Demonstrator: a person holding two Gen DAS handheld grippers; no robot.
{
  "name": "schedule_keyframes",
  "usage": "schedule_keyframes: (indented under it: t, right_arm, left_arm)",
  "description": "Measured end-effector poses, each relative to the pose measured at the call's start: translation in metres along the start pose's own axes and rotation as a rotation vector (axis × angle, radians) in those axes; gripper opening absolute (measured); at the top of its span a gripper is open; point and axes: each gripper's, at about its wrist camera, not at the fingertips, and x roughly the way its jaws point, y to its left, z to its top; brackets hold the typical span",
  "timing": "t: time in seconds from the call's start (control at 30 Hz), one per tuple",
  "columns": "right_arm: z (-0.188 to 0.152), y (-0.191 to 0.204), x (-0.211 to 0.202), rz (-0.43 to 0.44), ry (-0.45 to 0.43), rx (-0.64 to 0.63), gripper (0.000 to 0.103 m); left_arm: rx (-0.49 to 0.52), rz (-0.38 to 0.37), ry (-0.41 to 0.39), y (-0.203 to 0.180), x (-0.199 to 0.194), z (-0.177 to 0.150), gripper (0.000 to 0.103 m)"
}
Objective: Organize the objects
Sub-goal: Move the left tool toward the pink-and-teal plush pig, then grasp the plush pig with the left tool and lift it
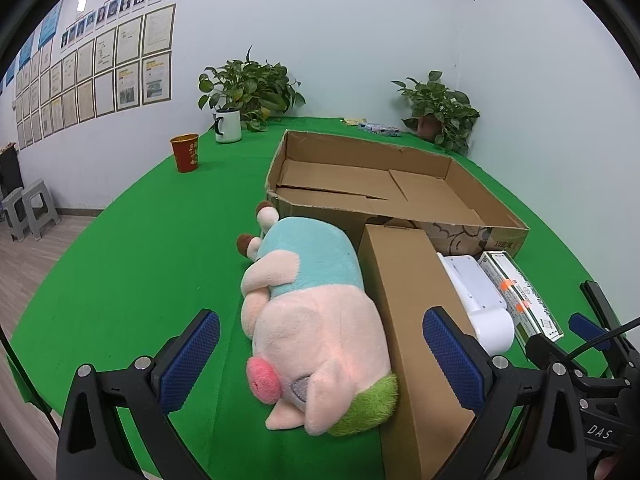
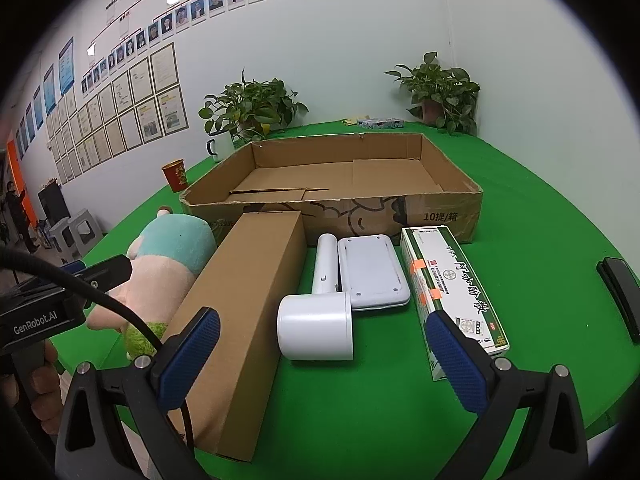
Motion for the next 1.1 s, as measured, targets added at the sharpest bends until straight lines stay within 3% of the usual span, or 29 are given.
schedule_keyframes:
  t: [1.0, 1.1]
  right_arm:
    - [0.004, 0.007, 0.007, 0.01, 0.01, -0.006, 0.102]
    - [0.007, 0.013, 0.005, 0.077, -0.006, -0.055, 0.102]
  left_arm:
    - [-0.019, -0.04, 0.033, 0.015, 0.019, 0.004, 0.1]
    - [-0.028, -0.049, 0.062, 0.018, 0.03, 0.001, 0.1]
